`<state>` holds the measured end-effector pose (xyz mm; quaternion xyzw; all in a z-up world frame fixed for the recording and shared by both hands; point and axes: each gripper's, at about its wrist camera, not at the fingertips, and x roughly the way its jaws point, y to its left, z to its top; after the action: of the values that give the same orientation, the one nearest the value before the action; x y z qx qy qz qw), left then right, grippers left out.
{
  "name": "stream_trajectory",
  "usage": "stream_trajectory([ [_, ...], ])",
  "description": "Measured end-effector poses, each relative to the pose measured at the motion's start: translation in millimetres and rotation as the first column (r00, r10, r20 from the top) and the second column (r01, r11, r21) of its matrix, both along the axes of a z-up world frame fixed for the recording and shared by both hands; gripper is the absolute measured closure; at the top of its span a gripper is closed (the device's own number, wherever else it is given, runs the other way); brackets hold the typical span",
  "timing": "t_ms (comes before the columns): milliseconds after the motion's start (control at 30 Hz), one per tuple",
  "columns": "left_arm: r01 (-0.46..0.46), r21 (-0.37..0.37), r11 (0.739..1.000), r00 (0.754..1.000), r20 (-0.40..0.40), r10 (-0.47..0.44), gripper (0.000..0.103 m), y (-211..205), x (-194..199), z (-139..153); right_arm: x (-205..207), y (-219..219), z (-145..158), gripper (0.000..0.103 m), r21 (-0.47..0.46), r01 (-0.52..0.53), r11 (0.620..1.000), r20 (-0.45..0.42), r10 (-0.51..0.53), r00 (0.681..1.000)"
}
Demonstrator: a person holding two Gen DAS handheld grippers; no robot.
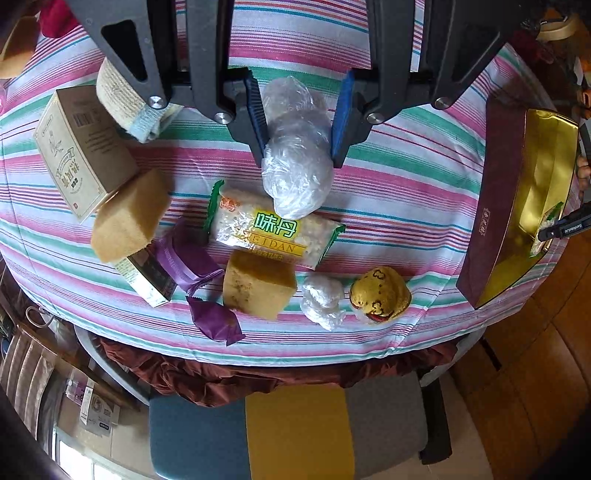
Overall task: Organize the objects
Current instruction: 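Carry the cracker packet with the left gripper over the gold tin while the right gripper grasps a plastic-wrapped bundle, then lower the cracker packet into the gold tin and open the left gripper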
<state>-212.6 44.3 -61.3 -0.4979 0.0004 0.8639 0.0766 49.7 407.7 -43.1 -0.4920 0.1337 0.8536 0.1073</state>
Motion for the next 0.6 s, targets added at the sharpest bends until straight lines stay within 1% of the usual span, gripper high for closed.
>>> stream_trajectory([
  [133, -0.016, -0.034, 0.999, 1.000, 0.008, 0.016, 0.060, -4, -12, -10, -1, 0, -1, 0.071, 0.001, 0.000, 1.000, 0.003, 0.000, 1.000],
  [333, -0.006, -0.078, 0.997, 1.000, 0.002, 0.006, 0.060, -1, -19, -18, -2, 0, -2, 0.071, 0.004, -0.001, 1.000, 0.011, 0.001, 1.000],
  [400, -0.009, -0.084, 0.996, 1.000, 0.004, 0.010, 0.060, -2, -20, -21, -2, 0, -3, 0.071, 0.003, 0.002, 1.000, 0.015, -0.002, 1.000],
  [500, -0.009, -0.099, 0.995, 1.000, -0.013, 0.008, 0.058, -1, -21, -23, -2, 1, -5, 0.071, 0.004, 0.004, 1.000, 0.027, -0.004, 1.000],
  [600, -0.011, -0.090, 0.996, 1.000, -0.016, 0.010, 0.057, -2, -20, -21, -3, 0, -6, 0.071, 0.004, 0.003, 1.000, 0.032, -0.003, 0.999],
])
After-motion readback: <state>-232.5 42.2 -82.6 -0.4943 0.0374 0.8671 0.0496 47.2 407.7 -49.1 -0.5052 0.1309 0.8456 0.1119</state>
